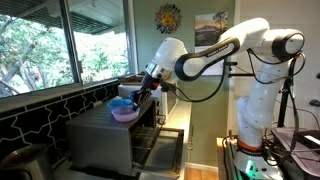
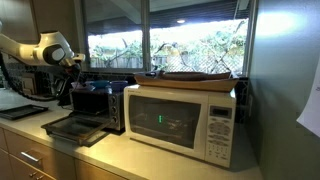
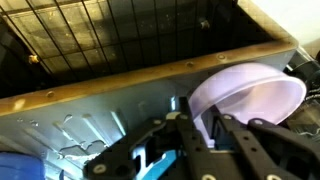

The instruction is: Pull the oven tray, put the purple bowl on it, and push it back into the oven

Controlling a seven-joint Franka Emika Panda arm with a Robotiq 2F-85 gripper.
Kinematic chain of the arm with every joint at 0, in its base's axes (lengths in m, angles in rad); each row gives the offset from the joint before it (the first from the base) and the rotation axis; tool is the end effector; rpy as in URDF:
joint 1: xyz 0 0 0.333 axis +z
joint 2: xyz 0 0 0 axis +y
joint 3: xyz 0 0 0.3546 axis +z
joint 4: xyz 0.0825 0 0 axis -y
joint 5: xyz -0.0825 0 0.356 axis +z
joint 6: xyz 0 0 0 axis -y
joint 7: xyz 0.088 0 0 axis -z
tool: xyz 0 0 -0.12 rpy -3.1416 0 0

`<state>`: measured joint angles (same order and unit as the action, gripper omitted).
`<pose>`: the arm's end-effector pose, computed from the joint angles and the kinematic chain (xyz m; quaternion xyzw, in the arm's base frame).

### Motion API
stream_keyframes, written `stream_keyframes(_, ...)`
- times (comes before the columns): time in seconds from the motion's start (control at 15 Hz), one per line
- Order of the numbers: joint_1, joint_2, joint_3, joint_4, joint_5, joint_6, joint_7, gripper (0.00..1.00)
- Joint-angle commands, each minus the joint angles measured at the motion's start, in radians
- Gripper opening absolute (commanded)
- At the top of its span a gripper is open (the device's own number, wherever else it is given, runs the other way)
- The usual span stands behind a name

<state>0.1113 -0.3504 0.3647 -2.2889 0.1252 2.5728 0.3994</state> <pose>0.4044 0.2318 0.5871 -0.9529 -0.0052 -0.2800 0.1161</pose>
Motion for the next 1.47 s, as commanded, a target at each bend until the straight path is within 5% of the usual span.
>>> stream_keyframes(0.0,0.008,0.007,-0.008,0.010,-0.031,-0.005,0.037,0.00)
stream_keyframes(0.53,0.041,-0.093,-0.091,-0.001,0.020,-0.121,-0.051,0.01)
stream_keyframes(1.0,0.136,-0.236,-0.260,-0.073,0.174,-0.305,-0.336,0.01)
stream_keyframes(1.4,0.109,-0.305,-0.287,-0.175,0.169,-0.384,-0.415,0.01)
